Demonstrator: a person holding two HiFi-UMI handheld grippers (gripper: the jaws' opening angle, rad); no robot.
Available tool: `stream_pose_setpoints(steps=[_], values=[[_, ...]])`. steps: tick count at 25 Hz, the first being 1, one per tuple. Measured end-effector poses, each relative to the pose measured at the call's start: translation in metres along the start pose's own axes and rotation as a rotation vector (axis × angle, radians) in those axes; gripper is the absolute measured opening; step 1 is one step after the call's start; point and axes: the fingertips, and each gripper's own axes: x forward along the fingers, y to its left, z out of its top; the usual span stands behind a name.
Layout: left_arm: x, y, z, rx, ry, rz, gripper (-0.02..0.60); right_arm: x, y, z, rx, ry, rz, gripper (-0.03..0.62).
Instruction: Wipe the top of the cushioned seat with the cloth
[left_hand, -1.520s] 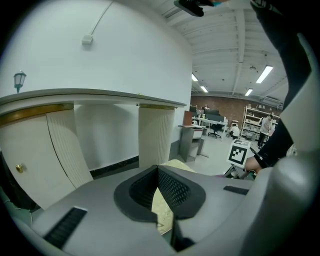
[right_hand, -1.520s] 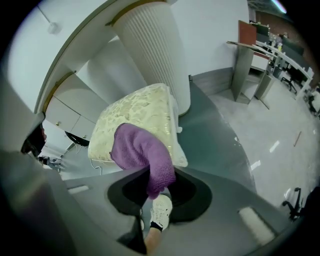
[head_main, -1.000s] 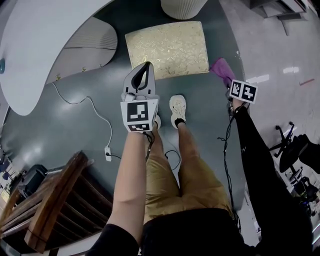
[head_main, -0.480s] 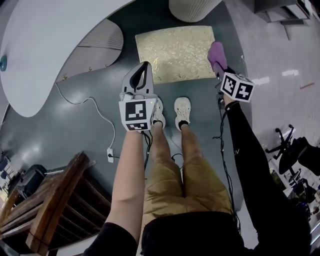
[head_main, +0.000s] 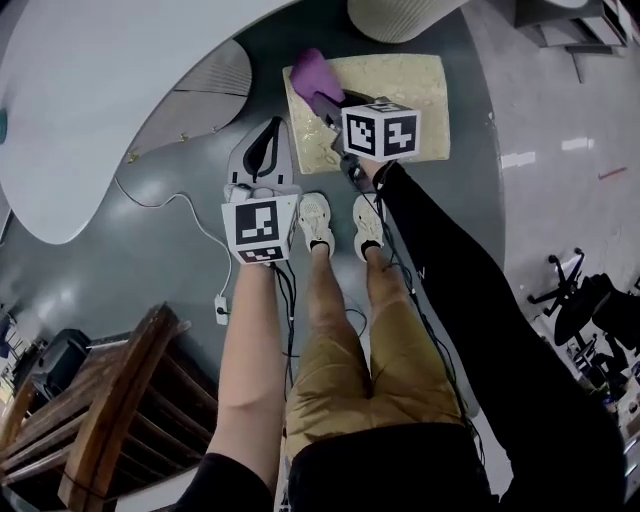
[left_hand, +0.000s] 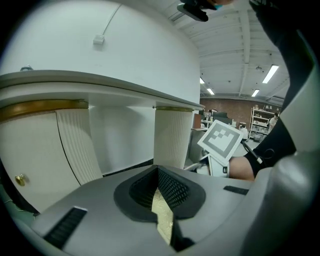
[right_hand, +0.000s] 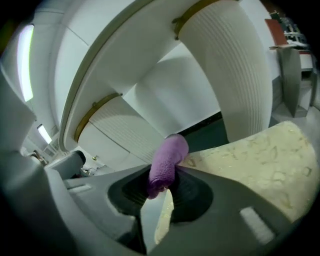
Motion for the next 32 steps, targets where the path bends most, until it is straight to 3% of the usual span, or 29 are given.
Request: stream_pose_setpoints(steps=[3, 9, 17, 32], values=[[-0.003, 0.011, 0.0, 0.013, 0.007, 0.012, 0.003, 0.032, 0.017, -0.02, -0.028, 0.1, 0.03, 0.078], [0.003, 0.028, -0.006, 0.025, 0.024, 0.012, 0.003, 0.06, -0.004, -0.039, 0.042, 0.185, -0.064, 0.08], [0.019, 0.017, 0.001, 0.008, 0.016, -0.018, 0.003, 0.028, -0.053, -0.021, 0.032, 0.156, -0.17, 0.079], [0.061, -0.035, 0.019, 0.024, 0.026, -0.089, 0.003, -0.113, -0.231, 0.038, 0.088, 0.028, -0.479, 0.078]])
